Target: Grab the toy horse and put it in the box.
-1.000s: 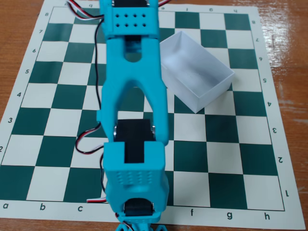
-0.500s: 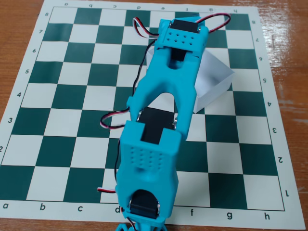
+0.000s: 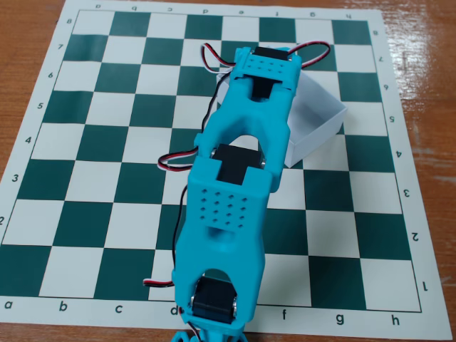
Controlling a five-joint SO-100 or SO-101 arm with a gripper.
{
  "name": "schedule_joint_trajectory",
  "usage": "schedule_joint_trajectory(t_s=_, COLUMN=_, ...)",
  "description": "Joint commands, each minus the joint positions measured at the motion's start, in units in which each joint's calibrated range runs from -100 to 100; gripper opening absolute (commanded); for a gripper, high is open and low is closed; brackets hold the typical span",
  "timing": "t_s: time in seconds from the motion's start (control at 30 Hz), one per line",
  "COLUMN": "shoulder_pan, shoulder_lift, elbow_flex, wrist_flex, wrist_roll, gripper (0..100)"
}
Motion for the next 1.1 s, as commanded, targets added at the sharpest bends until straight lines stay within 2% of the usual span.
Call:
schedule_joint_trajectory(t_s=0.0, shoulder_pan=0.0, shoulder_lift=-1.7, elbow_flex=-3.4, wrist_flex=-1.0, wrist_roll=0.0, gripper=27)
schedule_joint_trajectory(t_s=0.23, shoulder_pan=0.8, shoulder_lift=-3.1, elbow_flex=-2.9, wrist_flex=-3.0, wrist_roll=0.2, gripper=27)
schedule_joint_trajectory(t_s=0.4, shoulder_pan=0.8, shoulder_lift=-15.4, elbow_flex=6.4, wrist_flex=1.4, wrist_roll=0.1, gripper=27)
schedule_joint_trajectory(t_s=0.67, shoulder_pan=0.4, shoulder_lift=-54.8, elbow_flex=38.4, wrist_flex=16.6, wrist_roll=0.2, gripper=27)
schedule_joint_trajectory(t_s=0.83, shoulder_pan=0.2, shoulder_lift=-91.5, elbow_flex=65.7, wrist_flex=17.5, wrist_roll=3.0, gripper=27)
schedule_joint_trajectory(t_s=0.93, shoulder_pan=-0.4, shoulder_lift=-114.0, elbow_flex=78.1, wrist_flex=22.0, wrist_roll=4.5, gripper=27)
schedule_joint_trajectory(t_s=1.07, shoulder_pan=-0.9, shoulder_lift=-117.3, elbow_flex=83.4, wrist_flex=23.0, wrist_roll=4.8, gripper=27)
